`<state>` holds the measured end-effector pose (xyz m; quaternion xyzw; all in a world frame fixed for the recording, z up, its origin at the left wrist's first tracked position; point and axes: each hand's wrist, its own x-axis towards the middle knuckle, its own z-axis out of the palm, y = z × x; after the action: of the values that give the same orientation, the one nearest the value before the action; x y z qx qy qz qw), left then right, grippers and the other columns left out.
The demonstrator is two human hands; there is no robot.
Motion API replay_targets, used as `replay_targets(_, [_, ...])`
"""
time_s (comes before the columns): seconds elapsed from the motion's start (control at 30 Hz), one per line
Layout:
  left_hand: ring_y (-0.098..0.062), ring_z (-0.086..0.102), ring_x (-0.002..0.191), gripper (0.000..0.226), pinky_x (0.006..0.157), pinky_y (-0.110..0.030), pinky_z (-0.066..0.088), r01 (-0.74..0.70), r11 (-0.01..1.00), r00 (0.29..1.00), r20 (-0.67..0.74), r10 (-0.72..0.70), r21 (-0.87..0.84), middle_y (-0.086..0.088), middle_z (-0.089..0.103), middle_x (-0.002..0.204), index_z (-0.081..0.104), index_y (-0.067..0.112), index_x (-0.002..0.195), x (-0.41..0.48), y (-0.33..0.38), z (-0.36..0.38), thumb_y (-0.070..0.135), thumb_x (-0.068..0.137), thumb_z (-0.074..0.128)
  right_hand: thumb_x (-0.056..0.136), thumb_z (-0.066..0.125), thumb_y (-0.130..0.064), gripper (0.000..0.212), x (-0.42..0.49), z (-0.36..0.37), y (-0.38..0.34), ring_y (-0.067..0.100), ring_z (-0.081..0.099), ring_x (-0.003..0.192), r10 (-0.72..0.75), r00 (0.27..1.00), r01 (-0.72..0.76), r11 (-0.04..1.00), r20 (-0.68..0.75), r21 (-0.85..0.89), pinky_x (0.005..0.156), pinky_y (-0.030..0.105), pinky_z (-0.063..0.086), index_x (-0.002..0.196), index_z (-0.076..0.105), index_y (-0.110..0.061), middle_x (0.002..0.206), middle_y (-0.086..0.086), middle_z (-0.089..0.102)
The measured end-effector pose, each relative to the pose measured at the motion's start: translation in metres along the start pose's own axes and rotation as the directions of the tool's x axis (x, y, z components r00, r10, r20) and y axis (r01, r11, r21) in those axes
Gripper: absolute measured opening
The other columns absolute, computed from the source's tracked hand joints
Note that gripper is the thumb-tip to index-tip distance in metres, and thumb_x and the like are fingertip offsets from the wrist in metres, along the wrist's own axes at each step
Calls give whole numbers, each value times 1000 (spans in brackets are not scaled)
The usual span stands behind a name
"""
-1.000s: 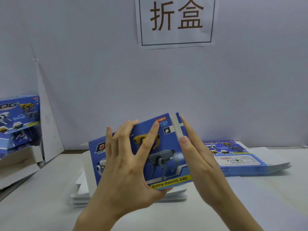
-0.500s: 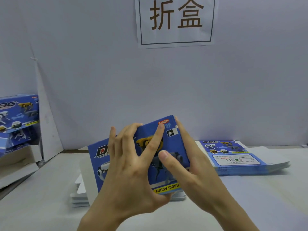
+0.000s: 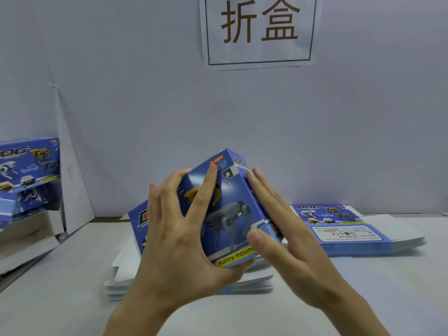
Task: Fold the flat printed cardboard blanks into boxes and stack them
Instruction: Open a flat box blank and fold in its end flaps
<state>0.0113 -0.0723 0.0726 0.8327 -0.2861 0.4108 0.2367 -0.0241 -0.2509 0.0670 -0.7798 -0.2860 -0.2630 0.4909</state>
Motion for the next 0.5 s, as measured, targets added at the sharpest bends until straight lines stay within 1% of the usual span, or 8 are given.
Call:
replay_targets(0.13, [-38, 37, 123, 111, 98, -67, 36, -16, 1000, 1000, 15, 16, -4, -17, 33, 137, 19, 24, 150, -1, 0, 2, 73, 58, 60, 86, 47, -53, 64, 1, 7, -1, -4, 9, 144, 14, 1000, -15, 994, -7, -104, 117, 33, 24, 146, 24, -47, 155, -31, 14])
replay_targets(0.2, [-36, 37, 123, 111, 96, -67, 38, -13, 999, 1000, 20, 14, -51, -16, 32, 137, 19, 23, 149, -1, -3, 3, 72, 59, 60, 86, 46, -55, 66, 0, 8, -1, -5, 6, 145, 18, 1000, -17, 987, 7, -162, 116, 39, 24, 146, 21, -49, 155, -33, 10])
replay_targets(0.23, [-33, 36, 123, 110, 96, -67, 38, -14, 997, 1000, 18, 16, -78, -15, 31, 138, 20, 23, 149, -1, -6, 4, 72, 59, 61, 85, 47, -56, 67, 0, 8, -2, -6, 6, 144, 21, 1000, -18, 987, 19, -162, 115, 36, 25, 146, 20, -51, 154, -34, 9])
replay_targets(0.27, [-31, 35, 125, 111, 96, -68, 38, -19, 995, 1000, 19, 21, -98, -13, 30, 139, 20, 22, 149, -2, -8, 4, 71, 59, 62, 83, 48, -57, 68, -1, 8, -3, -8, 9, 143, 39, 999, -35, 993, 30, -116, 113, 30, 28, 146, 20, -52, 154, -34, 10])
replay_targets(0.33, [-26, 32, 129, 112, 97, -68, 37, -35, 994, 999, 25, 38, -107, -13, 29, 142, 21, 21, 149, -1, -14, 3, 71, 58, 65, 77, 54, -57, 74, 0, 6, -6, -13, 29, 134, 128, 991, -132, 983, 38, 130, 100, 12, 37, 144, 24, -52, 148, -34, 29])
replay_targets(0.37, [-27, 30, 131, 113, 98, -69, 35, -46, 995, 999, 25, 48, -89, -13, 29, 143, 21, 21, 149, 0, -16, 3, 71, 58, 66, 72, 58, -56, 78, 1, 3, -6, -14, 41, 126, 185, 982, -189, 953, 40, 238, 91, 8, 43, 143, 26, -51, 139, -37, 41])
replay_targets(0.43, [-30, 28, 136, 114, 107, -68, 24, -82, 996, 996, 25, 82, -21, -15, 26, 146, 20, 22, 150, 1, -20, 4, 72, 58, 66, 66, 67, -53, 86, 2, -1, -3, -14, 55, 110, 270, 962, -269, 915, 38, 299, 77, 6, 47, 142, 26, -50, 118, -44, 53])
replay_targets(0.5, [-35, 22, 142, 111, 116, -59, 8, -125, 991, 991, 46, 122, 56, -17, 22, 150, 20, 22, 149, 0, -18, 7, 73, 60, 62, 66, 75, -41, 90, 5, -1, 1, -9, 63, 98, 314, 950, -304, 912, 11, 276, 69, 8, 50, 141, 26, -47, 110, -38, 59])
